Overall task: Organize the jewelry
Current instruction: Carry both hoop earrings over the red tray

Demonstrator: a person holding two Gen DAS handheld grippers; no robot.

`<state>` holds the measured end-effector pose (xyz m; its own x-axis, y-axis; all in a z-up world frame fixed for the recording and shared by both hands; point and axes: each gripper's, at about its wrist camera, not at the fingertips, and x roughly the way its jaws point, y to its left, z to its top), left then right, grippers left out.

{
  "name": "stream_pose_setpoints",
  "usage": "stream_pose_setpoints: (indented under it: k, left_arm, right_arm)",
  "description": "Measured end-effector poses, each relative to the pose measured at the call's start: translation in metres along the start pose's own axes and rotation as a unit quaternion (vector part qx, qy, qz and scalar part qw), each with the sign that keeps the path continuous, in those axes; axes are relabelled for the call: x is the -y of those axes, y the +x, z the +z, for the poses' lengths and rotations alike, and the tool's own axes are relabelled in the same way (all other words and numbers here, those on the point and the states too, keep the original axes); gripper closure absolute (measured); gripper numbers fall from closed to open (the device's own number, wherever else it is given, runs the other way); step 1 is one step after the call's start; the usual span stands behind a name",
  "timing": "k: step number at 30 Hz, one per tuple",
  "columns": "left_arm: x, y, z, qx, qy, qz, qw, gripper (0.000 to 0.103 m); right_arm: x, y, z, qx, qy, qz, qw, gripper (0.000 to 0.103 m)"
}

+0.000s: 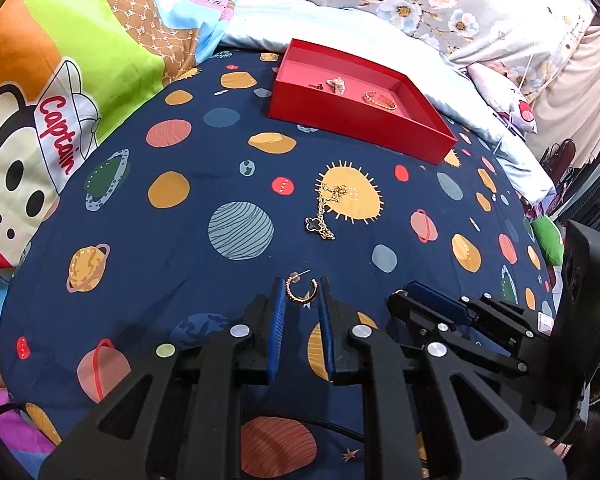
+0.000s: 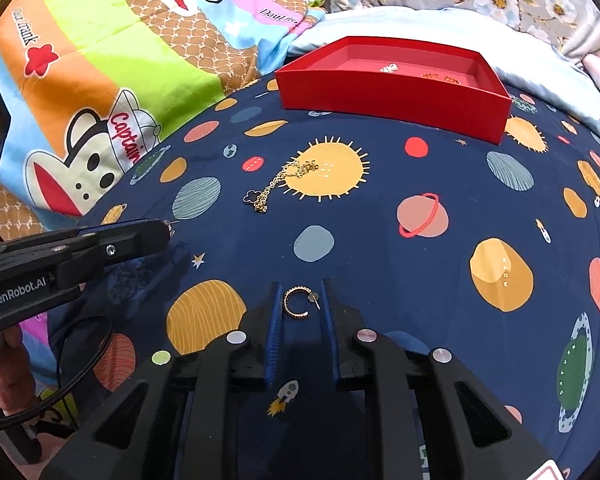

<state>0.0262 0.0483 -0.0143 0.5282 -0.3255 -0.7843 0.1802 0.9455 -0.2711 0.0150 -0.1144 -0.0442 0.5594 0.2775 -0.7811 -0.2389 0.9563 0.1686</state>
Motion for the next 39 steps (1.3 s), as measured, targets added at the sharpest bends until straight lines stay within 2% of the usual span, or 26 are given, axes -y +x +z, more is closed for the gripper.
stream_pose_setpoints:
  k: [12,23,29,39]
  left_arm:
    - [0.007,-0.005,0.000,0.005,0.007,-0.008,0.9999,0.087]
    - [0.023,-0.011,0.017,0.019,0.022,-0.027,0.9992,0.087]
    - [0.038,-0.013,0.047,0.043,0.040,-0.032,0.9978,0.087]
    - [0.065,0.000,0.127,0.094,0.073,-0.038,0.9922,0.087]
  right_arm:
    - [0.008,-0.014,0.000,0.009,0.022,0.002,1.000,0.086]
    - [0.036,-0.060,0.027,0.067,0.055,-0.014,0.996,0.086]
    - [0.057,-0.075,0.052,0.097,0.060,-0.029,0.993,0.086]
    - [0.099,-0.081,0.119,0.148,0.061,-0.049,0.986,0.086]
